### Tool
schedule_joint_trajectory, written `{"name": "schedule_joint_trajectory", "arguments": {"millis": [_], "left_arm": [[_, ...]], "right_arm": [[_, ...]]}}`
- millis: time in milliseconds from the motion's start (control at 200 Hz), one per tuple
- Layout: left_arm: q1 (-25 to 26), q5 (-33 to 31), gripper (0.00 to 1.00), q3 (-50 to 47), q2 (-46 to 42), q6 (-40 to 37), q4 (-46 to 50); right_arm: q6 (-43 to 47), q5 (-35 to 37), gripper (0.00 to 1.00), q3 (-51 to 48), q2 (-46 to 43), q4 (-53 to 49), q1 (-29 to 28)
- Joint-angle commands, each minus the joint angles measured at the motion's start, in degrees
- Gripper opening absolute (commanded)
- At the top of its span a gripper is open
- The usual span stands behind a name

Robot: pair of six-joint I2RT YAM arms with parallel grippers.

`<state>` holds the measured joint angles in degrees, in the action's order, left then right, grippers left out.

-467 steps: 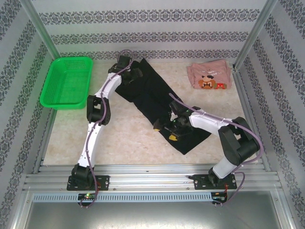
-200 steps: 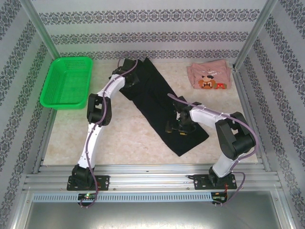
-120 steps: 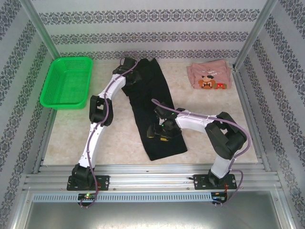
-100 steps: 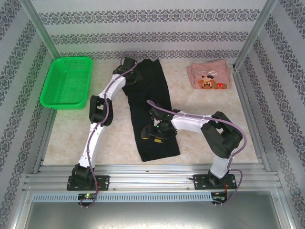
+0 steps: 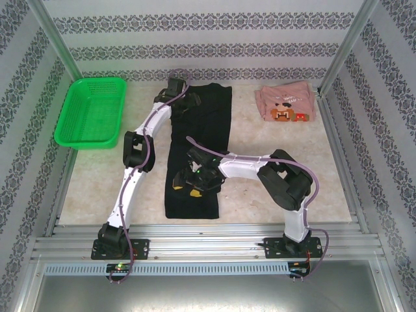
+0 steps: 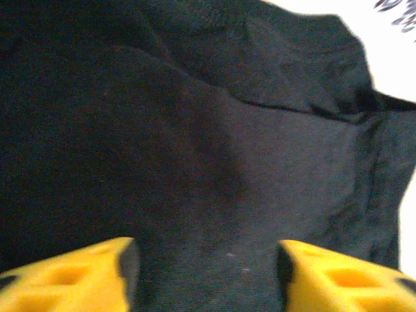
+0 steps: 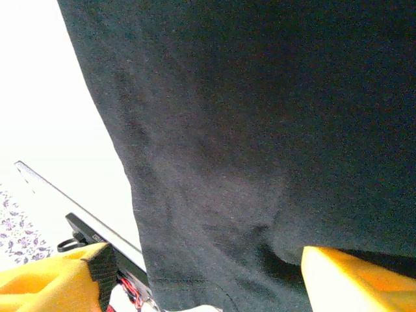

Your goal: Fold and stack the t-shirts

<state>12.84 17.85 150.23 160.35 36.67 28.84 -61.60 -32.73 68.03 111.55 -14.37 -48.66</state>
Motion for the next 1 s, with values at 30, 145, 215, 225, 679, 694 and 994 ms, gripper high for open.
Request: {"name": "schedule_joint_trajectory", "arguments": {"millis": [30, 145, 215, 225, 679, 694, 994], "left_arm": [[-2.8, 3.53, 0.82, -1.09, -2.64, 3.79, 1.58], [-5.37, 6.91, 0.94, -0.82, -9.1, 10.1, 0.25], [-6.47, 7.69, 0.96, -0.82, -13.62, 10.29, 1.19], [-6.57, 7.79, 0.96, -0.89, -14.36, 10.19, 1.63], [-2.82, 6.85, 0.88, -76.71, -78.57, 7.58, 4.05], [-2.12, 6.7, 0.87, -79.12, -80.22, 7.79, 4.33], [3.28, 9.97, 0.72, -110.67, -107.58, 9.45, 12.68]], "right_arm": [[-1.2, 1.29, 0.82, -0.61, -3.01, -3.63, -0.38], [-0.58, 1.62, 0.89, 1.1, -9.95, -6.92, -0.03], [0.72, 2.02, 0.91, 1.17, -14.89, -10.18, 0.39], [0.99, 2.22, 0.92, 1.08, -15.64, -10.68, 0.47], [3.61, 8.75, 0.9, -23.18, -46.64, -25.67, 3.88], [3.26, 9.0, 0.89, -23.67, -47.05, -25.64, 3.56], [-6.0, 15.45, 0.73, -37.34, -46.77, -8.09, -3.06]]}}
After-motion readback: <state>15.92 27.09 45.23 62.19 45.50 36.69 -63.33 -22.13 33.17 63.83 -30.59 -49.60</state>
